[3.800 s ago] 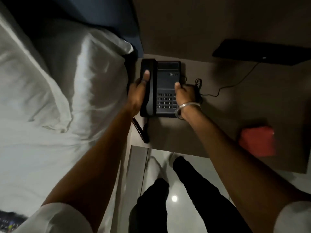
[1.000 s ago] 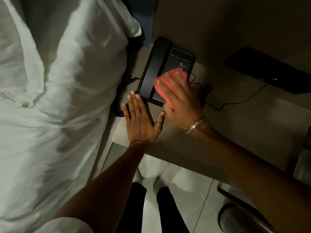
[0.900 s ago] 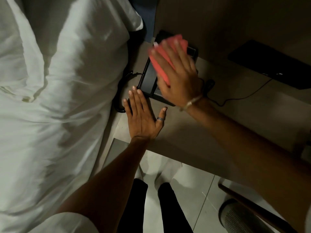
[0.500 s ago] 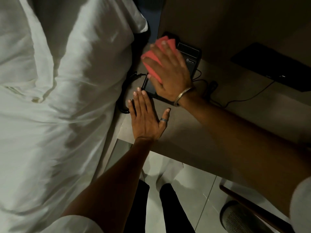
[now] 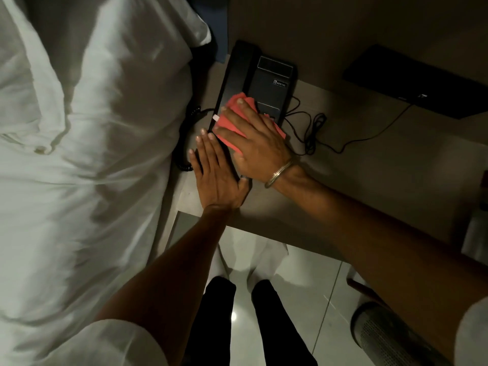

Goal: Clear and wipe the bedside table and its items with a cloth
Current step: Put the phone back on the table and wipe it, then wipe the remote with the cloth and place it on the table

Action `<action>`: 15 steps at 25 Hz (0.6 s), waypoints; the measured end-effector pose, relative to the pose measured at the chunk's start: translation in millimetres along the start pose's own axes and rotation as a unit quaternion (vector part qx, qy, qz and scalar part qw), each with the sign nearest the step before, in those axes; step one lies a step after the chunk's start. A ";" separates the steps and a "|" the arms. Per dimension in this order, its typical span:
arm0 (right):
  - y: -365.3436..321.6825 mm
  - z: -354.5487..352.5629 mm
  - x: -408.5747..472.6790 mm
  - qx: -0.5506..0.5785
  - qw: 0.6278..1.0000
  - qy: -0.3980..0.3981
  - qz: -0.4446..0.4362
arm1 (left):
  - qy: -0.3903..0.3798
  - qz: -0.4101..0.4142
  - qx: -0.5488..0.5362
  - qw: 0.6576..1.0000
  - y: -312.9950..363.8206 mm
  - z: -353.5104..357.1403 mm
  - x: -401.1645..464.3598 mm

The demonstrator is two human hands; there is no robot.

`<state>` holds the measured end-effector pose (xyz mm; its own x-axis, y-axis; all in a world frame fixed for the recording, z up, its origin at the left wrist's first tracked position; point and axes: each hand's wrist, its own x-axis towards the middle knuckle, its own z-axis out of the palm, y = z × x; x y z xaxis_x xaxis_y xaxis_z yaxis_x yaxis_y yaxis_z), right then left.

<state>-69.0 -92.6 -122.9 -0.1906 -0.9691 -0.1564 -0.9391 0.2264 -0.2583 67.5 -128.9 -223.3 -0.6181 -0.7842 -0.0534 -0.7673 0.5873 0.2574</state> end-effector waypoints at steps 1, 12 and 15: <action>-0.5 -2.4 -11.3 0.021 1.000 0.013 0.013 | 0.001 0.000 0.009 1.000 -0.1 1.1 0.8; -81.3 -29.6 -100.9 0.737 0.507 0.052 0.444 | 0.106 -0.089 -0.077 0.987 -5.4 -180.9 -61.0; -118.8 -29.7 -79.6 0.847 0.373 -0.043 0.376 | 0.205 -0.190 -0.068 0.958 -47.1 -234.1 -78.2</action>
<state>49.2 -45.2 -51.5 -0.1390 -0.5801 -0.8026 0.9133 0.2382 -0.3303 191.9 -142.1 -5.4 -0.1575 -0.9653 0.2083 -0.8775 0.2335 0.4190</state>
